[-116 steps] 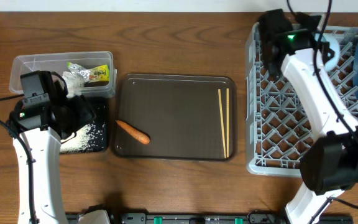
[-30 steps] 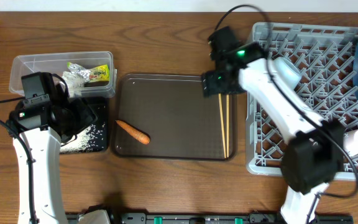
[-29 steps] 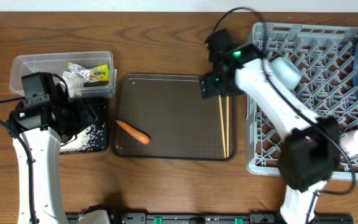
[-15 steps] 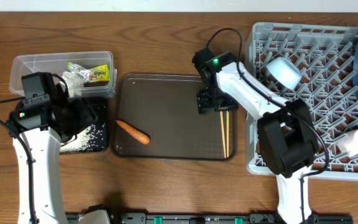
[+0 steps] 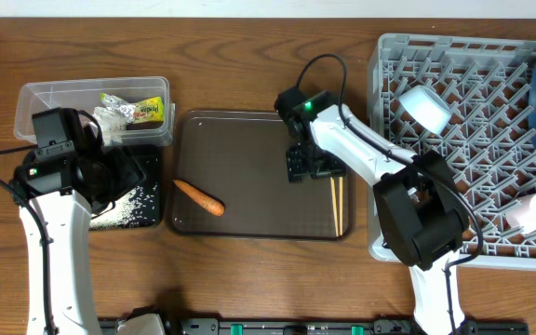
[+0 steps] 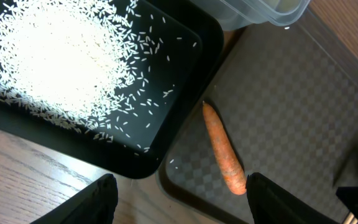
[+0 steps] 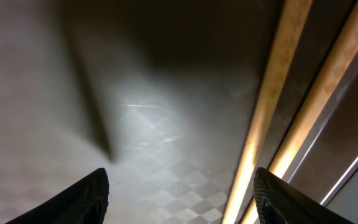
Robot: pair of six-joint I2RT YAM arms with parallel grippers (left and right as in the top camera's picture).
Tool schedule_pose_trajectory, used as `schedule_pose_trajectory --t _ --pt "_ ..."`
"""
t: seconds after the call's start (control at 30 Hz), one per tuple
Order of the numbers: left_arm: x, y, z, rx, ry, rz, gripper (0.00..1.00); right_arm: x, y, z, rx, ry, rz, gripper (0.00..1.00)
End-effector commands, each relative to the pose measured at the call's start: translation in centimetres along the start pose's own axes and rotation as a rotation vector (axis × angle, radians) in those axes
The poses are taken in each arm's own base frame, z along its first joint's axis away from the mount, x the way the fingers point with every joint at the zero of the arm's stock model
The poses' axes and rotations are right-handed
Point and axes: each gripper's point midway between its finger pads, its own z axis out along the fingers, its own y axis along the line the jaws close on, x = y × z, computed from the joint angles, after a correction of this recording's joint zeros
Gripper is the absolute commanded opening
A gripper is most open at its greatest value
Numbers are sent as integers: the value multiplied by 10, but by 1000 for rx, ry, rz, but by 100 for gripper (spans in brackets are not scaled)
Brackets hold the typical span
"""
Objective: Sort waste into correct bins and load items into the dishwasher rack
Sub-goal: 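Reach the right gripper to the chopsticks on the brown tray and grasp one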
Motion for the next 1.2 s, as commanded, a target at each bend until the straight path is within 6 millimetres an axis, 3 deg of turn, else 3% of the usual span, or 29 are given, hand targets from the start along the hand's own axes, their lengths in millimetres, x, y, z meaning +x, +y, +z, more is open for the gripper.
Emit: schedule_pose_trajectory --t 0.0,0.4,0.6,0.8,1.03,1.17 --pt "-2 1 -2 -2 -5 -4 69 6 -8 15 46 26 35 74" --pt "-2 1 -2 -3 -5 -4 69 10 -14 16 71 34 30 74" --pt "-2 1 -2 -2 -5 -4 69 18 -5 41 0 50 34 72" --pt "-2 1 -2 -3 -5 -4 69 25 -4 51 -20 65 36 64" --pt "-2 1 -2 -3 -4 -4 69 23 -4 51 -22 60 47 27" --pt "-2 1 -2 -2 -4 -4 69 21 -6 51 -12 53 51 13"
